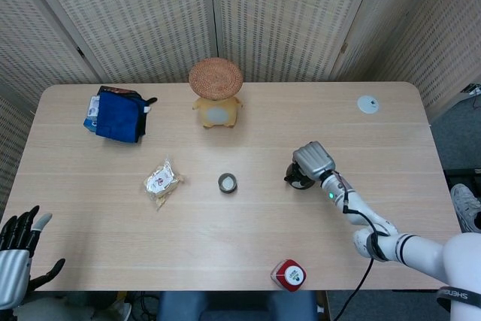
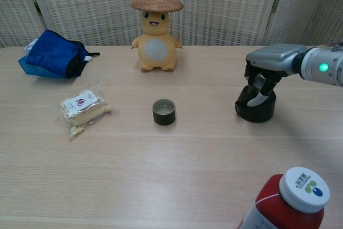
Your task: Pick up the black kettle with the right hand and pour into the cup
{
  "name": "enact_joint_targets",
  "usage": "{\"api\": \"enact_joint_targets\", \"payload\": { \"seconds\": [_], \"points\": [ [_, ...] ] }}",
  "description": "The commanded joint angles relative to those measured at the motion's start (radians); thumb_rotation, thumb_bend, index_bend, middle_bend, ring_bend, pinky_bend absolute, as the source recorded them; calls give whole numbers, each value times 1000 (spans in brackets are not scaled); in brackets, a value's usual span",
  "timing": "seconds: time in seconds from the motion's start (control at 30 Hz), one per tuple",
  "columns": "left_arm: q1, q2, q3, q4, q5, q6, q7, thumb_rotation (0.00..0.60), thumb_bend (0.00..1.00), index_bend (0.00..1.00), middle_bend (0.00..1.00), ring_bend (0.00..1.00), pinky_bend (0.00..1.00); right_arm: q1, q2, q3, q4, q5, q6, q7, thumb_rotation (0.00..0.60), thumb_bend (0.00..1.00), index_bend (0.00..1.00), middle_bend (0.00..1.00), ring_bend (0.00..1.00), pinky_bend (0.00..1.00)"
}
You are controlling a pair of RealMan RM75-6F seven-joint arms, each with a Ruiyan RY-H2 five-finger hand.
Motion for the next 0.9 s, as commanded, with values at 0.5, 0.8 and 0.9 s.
{"api": "enact_joint_targets", "payload": {
  "seconds": [0.5,0.8,0.9],
  "points": [
    [1,1,-1,6,-2,2,-9,600,221,116,0,0,0,-12,51,19,-84,-3,42,2,418,0,320,309,236,242],
    [-6,8,-5,4,-2,-5,-11,600,221,116,0,0,0,-79,109,32,-152,-64,225,-18,417,0,218,223,152,170],
    [-12,9,-8,2,-3,-11,-12,600,222,116,0,0,0,-125,154,33,-207,-89,309,-13,417,0,218,223,152,169]
  ]
}}
